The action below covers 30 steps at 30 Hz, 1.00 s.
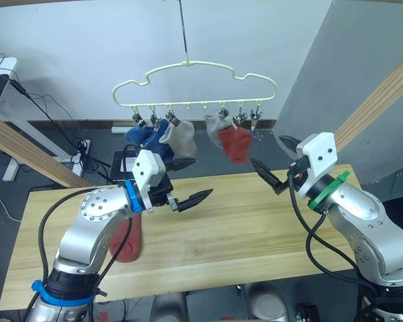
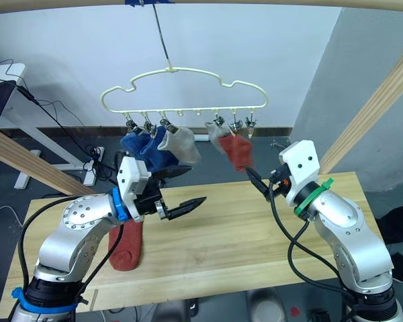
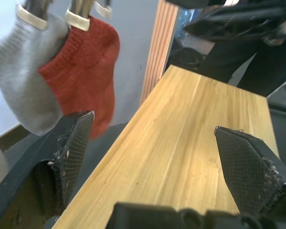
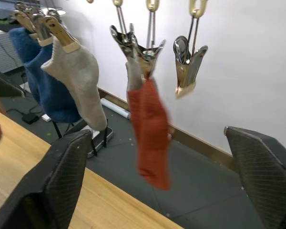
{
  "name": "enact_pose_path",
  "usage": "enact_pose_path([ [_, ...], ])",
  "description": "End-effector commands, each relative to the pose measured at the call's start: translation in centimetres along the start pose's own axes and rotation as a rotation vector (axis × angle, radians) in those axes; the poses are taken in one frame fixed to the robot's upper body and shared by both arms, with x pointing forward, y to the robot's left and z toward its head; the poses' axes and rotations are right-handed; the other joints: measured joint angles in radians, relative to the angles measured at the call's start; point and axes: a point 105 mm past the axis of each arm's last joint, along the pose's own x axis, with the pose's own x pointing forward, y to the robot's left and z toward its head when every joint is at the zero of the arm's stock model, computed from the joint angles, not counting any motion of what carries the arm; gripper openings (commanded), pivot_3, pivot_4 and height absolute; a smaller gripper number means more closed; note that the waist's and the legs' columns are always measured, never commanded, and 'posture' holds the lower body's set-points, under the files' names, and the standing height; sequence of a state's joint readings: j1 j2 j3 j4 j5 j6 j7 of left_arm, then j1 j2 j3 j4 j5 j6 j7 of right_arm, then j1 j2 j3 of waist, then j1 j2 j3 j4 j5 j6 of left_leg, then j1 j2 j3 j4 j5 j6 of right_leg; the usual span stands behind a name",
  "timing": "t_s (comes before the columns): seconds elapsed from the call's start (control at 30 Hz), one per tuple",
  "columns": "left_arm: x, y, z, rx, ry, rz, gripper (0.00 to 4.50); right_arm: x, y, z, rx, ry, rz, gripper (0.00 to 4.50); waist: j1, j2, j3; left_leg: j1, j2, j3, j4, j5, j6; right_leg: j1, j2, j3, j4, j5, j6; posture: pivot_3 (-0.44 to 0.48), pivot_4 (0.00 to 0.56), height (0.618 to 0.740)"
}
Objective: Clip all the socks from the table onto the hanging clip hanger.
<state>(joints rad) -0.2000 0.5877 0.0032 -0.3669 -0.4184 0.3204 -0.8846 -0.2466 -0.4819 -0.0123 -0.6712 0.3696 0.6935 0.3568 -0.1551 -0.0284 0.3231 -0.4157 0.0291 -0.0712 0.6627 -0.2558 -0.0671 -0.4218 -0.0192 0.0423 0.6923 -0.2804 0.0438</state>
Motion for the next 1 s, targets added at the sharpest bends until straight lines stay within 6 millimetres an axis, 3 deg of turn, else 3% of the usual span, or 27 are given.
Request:
enact_pose_path([
  [0.03,-1.5,-0.1,1.1,0.031,-0.022,0.016,4.50,-0.4,-0.2,0.7,-0.045,-0.038,0.022,4.47,0.003,0.000,0.000,0.000,0.000,0.000,0.000,0.000,0.000,0.000,0.000,0.000,0.000,0.000,0.000,-0.226,0.249,0.740],
  [0.33,-3.4,0.6,-0.3,0.034,0.040,0.111,4.50,0.0,-1.8,-0.3,-0.096,-0.017,0.048,4.47,0.021,0.000,-0.001,0.000,-0.001,0.000,0.001,0.000,0.000,0.000,-0.001,0.000,0.001,0.000,0.000,-0.177,0.226,0.740],
  [1.0,-3.8,1.1,-1.1,0.094,0.069,0.135,4.50,-1.3,-3.0,-2.4,-0.104,0.023,0.081,4.47,0.044,0.000,-0.060,0.003,-0.001,0.001,0.002,0.000,0.000,0.001,0.000,0.000,0.005,0.000,0.000,-0.158,0.161,0.740],
])
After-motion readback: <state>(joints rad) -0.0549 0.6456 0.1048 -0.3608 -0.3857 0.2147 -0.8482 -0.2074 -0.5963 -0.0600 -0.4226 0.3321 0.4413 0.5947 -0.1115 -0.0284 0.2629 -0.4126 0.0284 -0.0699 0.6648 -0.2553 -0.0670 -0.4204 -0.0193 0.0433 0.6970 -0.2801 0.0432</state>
